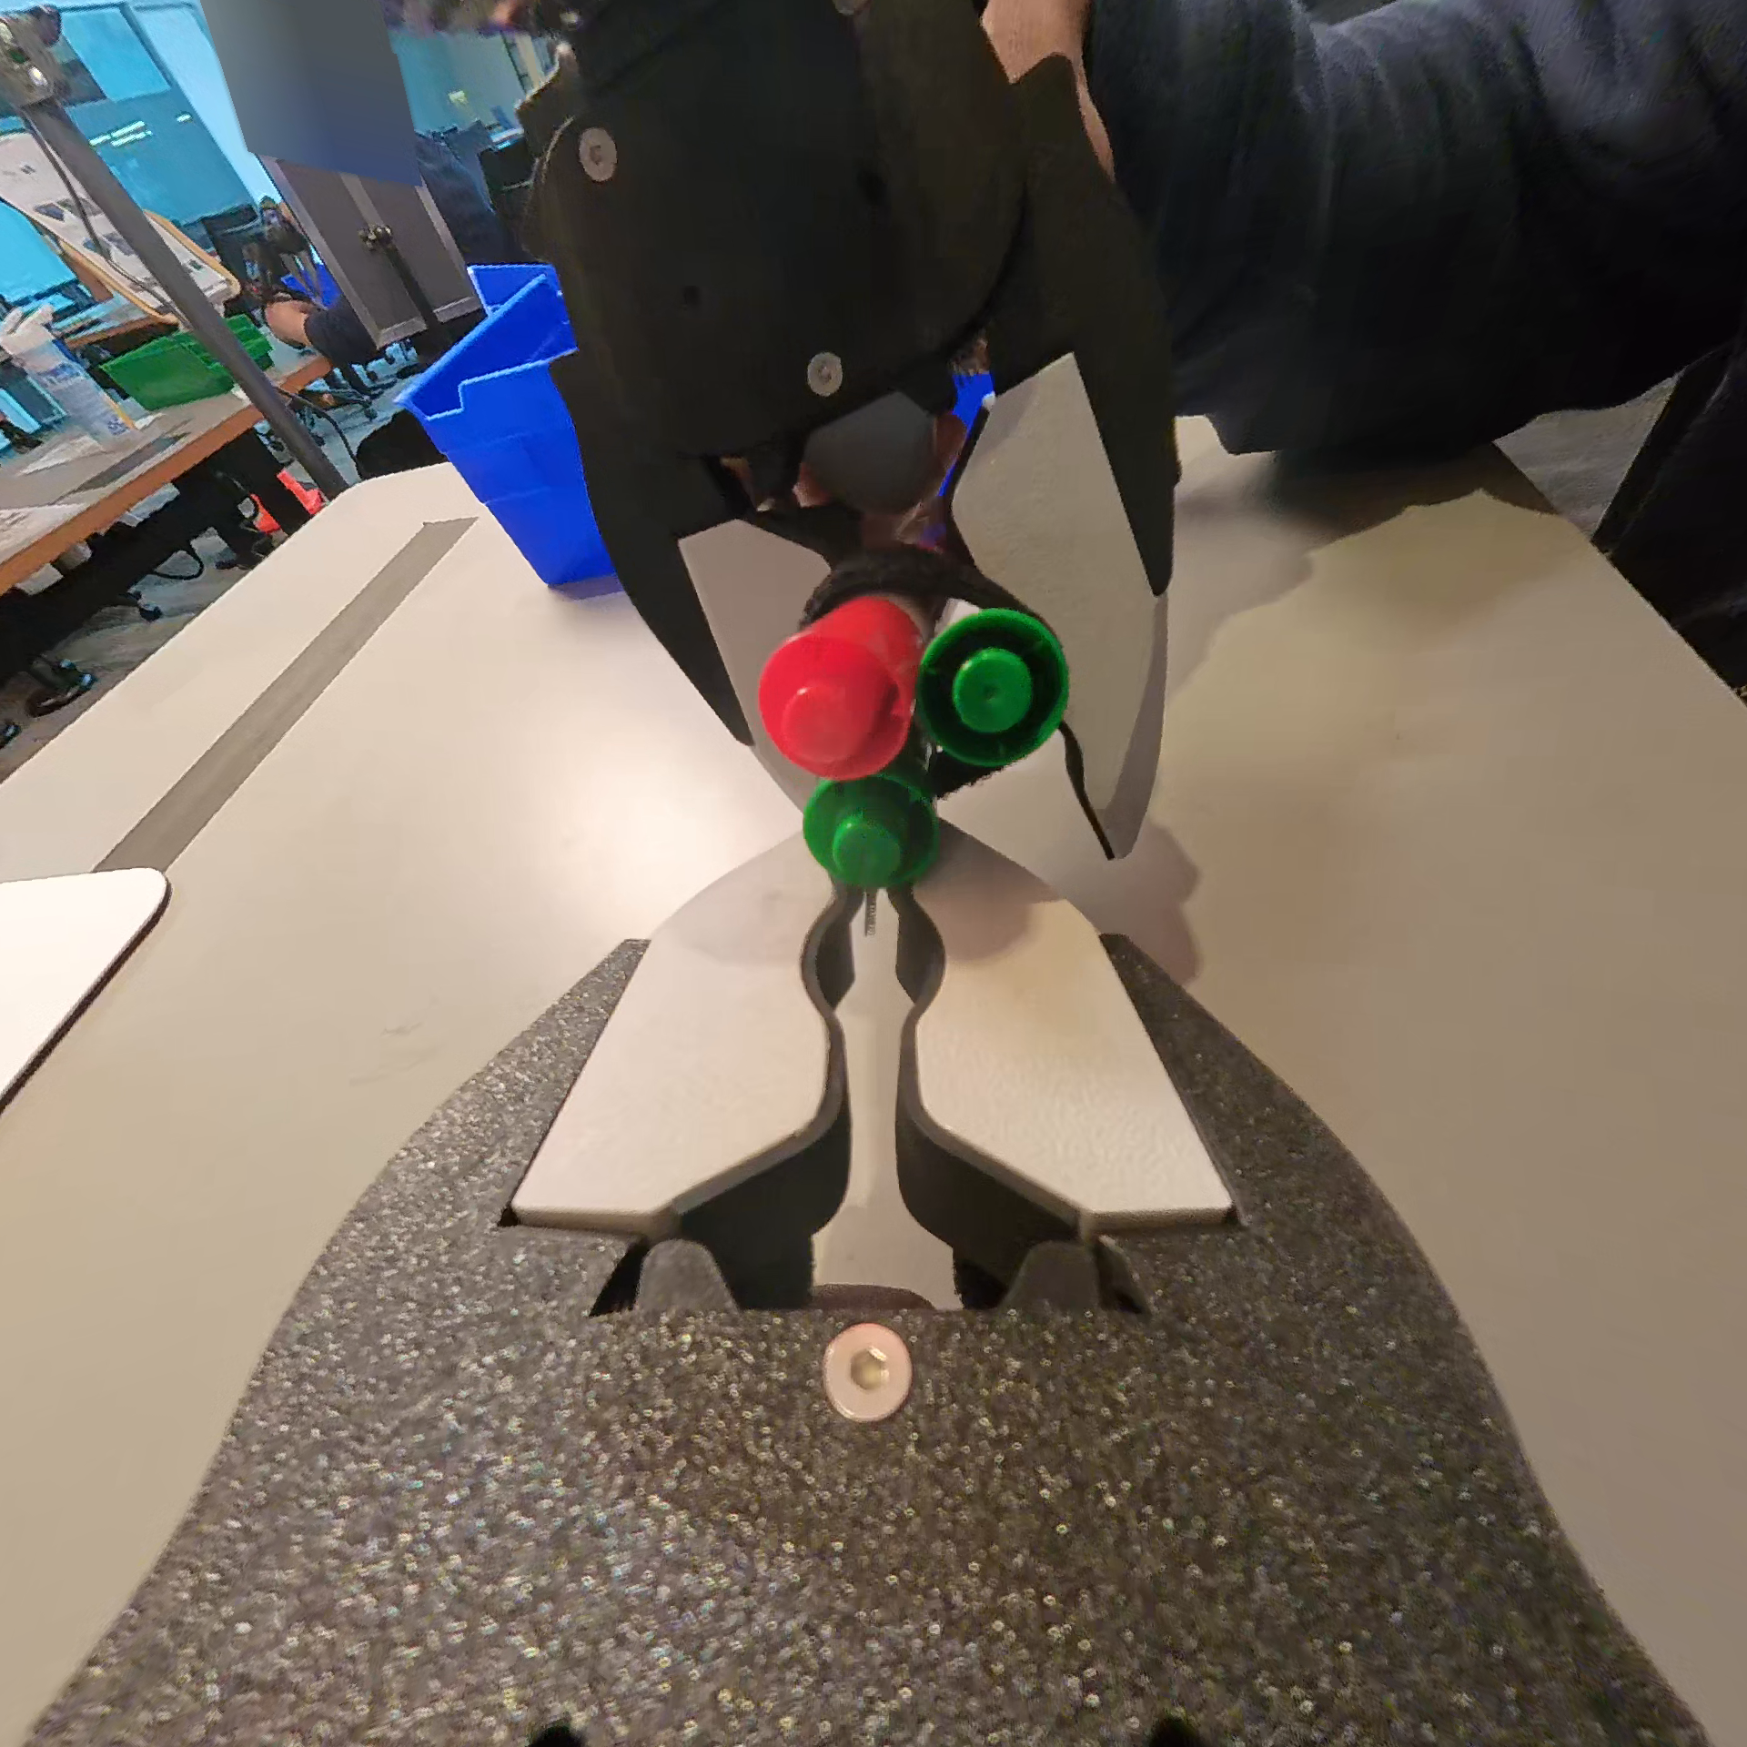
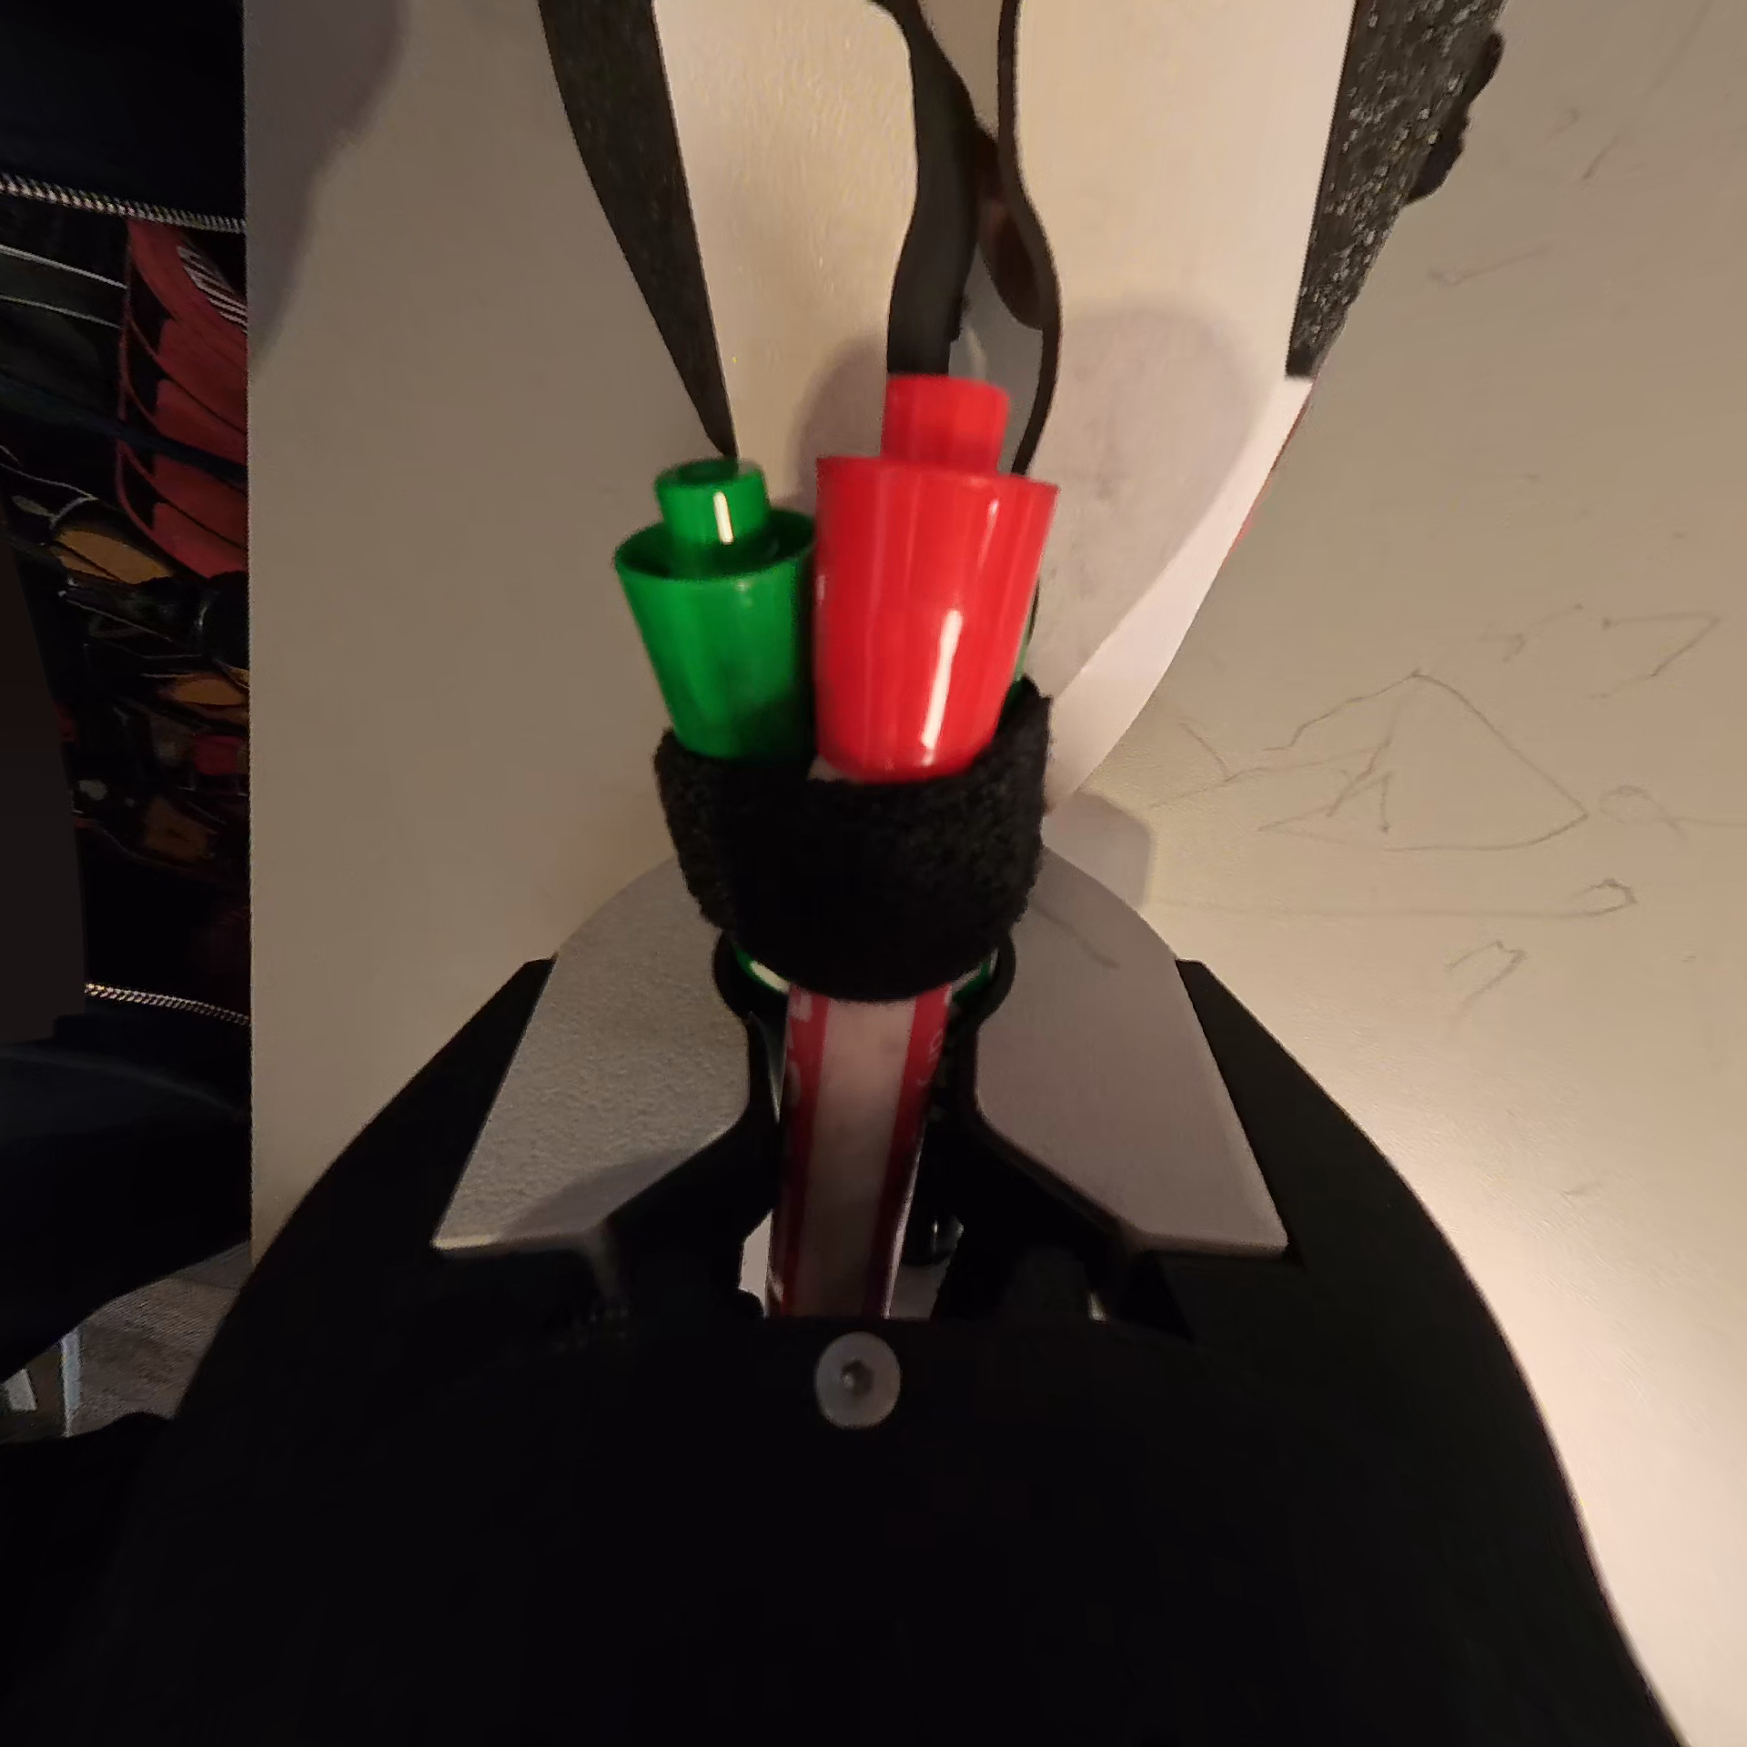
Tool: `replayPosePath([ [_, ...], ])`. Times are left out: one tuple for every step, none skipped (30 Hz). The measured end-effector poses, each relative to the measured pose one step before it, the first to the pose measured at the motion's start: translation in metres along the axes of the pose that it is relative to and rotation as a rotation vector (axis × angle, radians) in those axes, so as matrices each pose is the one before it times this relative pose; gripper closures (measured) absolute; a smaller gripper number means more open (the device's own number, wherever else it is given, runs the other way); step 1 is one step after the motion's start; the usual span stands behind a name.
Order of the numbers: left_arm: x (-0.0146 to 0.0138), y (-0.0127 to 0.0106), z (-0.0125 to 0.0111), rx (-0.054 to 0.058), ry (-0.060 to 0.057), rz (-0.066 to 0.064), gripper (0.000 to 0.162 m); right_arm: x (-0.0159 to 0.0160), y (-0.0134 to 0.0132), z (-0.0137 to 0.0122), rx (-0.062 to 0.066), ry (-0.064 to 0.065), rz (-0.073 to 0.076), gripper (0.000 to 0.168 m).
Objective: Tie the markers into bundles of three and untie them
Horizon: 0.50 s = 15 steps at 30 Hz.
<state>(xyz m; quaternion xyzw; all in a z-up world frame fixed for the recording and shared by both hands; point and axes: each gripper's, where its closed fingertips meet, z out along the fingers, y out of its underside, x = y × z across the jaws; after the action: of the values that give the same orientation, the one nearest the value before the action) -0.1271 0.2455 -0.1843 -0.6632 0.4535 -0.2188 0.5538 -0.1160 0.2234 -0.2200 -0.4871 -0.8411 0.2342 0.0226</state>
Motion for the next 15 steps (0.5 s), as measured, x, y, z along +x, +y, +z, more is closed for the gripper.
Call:
replayPosePath([
  [-0.00037,-0.00047,-0.00016,0.0020,0.0032,-0.0099,0.158,0.00025,-0.00039,-0.00026,0.0021,-0.0005,0.0040,0.127],
  [-0.00020,-0.00108,-0.00026,0.0077,0.0022,-0.0070,0.159,-0.00018,-0.00069,-0.00039,0.0034,-0.0021,0.0031,0.127],
  [-0.00062,-0.00019,-0.00020,0.0014,-0.0026,-0.0036,0.159,0.00019,-0.00055,-0.00029,0.0020,0.0001,0.0050,0.127],
  [-0.00045,-0.00002,-0.00012,-0.0005,-0.0014,-0.0037,0.159,0.00024,-0.00017,-0.00017,0.0000,0.0000,0.0050,0.127],
  [0.00078,-0.00049,-0.00041,0.0034,0.0102,-0.0064,0.159,-0.00092,-0.00057,-0.00001,0.0022,-0.0048,0.0017,0.127],
  [0.00116,-0.00142,-0.00065,0.0103,0.0121,-0.0062,0.159,-0.00118,-0.00104,-0.00004,0.0048,-0.0048,0.0013,0.127],
  [0.00021,-0.00066,-0.00051,0.0046,0.0068,-0.0091,0.159,-0.00027,-0.00085,-0.00033,0.0036,0.0013,0.0047,0.127],
  [0.00013,-0.00034,-0.00025,0.0033,0.0054,-0.0057,0.159,0.00028,-0.00089,-0.00049,0.0029,0.0044,0.0063,0.127],
  [0.00025,-0.00090,-0.00026,0.0068,0.0072,-0.0078,0.159,0.00030,-0.00122,-0.00052,0.0054,0.0046,0.0051,0.127],
  [-0.00056,-0.00097,-0.00038,0.0068,0.0046,-0.0134,0.159,0.00004,-0.00120,-0.00060,0.0064,0.0019,0.0085,0.127],
  [0.00030,-0.00052,-0.00042,0.0041,0.0106,-0.0116,0.159,-0.00081,-0.00090,-0.00019,0.0046,-0.0068,0.0106,0.127],
  [0.00101,-0.00070,-0.00022,0.0055,0.0137,-0.0099,0.159,-0.00167,-0.00072,0.00009,0.0048,-0.0130,0.0086,0.127],
  [-0.00025,-0.00067,-0.00020,0.0046,0.0054,-0.0162,0.159,-0.00036,-0.00063,0.00019,0.0050,-0.0054,0.0089,0.127],
  [0.00080,-0.00009,0.00003,0.0003,0.0128,-0.0162,0.159,-0.00098,-0.00050,0.00012,0.0044,-0.0111,0.0117,0.127],
  [0.00056,-0.00072,-0.00033,0.0052,0.0095,-0.0098,0.159,-0.00159,-0.00118,-0.00001,0.0083,-0.0149,0.0132,0.127],
])
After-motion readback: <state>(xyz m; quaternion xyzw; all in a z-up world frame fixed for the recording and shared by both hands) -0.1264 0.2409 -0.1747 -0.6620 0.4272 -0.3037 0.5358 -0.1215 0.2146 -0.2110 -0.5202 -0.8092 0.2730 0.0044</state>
